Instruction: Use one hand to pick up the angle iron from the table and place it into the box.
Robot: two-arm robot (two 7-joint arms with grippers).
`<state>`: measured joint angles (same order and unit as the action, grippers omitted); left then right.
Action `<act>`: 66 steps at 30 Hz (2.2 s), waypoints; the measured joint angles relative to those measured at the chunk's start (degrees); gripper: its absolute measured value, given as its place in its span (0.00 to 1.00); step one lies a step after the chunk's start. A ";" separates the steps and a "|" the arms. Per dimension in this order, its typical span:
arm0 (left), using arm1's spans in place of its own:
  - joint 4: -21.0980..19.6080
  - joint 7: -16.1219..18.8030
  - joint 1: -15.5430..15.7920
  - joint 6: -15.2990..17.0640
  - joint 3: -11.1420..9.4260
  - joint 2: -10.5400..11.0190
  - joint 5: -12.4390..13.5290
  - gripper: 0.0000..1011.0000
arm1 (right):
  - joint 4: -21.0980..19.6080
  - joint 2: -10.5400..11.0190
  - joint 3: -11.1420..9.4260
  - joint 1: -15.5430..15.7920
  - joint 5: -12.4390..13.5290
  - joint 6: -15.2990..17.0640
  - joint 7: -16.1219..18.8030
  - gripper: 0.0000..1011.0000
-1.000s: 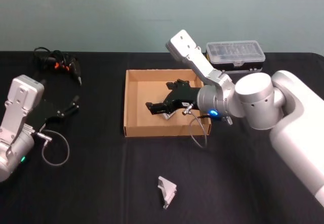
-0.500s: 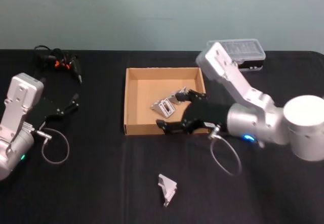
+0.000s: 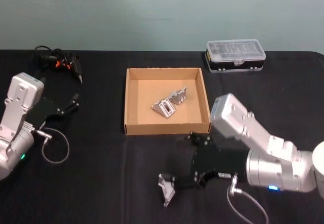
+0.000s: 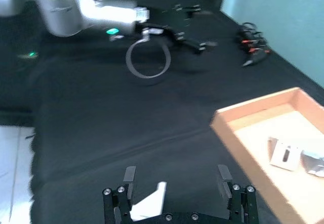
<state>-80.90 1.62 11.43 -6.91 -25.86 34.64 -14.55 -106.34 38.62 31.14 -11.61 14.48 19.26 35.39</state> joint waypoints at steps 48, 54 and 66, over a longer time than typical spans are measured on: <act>0.00 0.00 0.00 0.00 0.00 0.00 0.00 1.00 | 6.18 -1.17 8.54 -4.88 0.24 7.26 2.89 0.99; 0.00 0.00 0.00 0.00 0.00 0.00 0.00 1.00 | 7.09 -1.64 9.10 -5.44 0.45 7.48 2.62 0.99; 0.00 0.00 0.00 0.00 0.00 0.00 0.00 1.00 | 9.15 -3.00 9.51 -5.71 0.95 6.85 1.61 0.99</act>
<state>-80.90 1.62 11.43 -6.91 -25.86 34.65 -14.55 -97.19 35.61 40.65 -17.31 15.44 26.10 37.01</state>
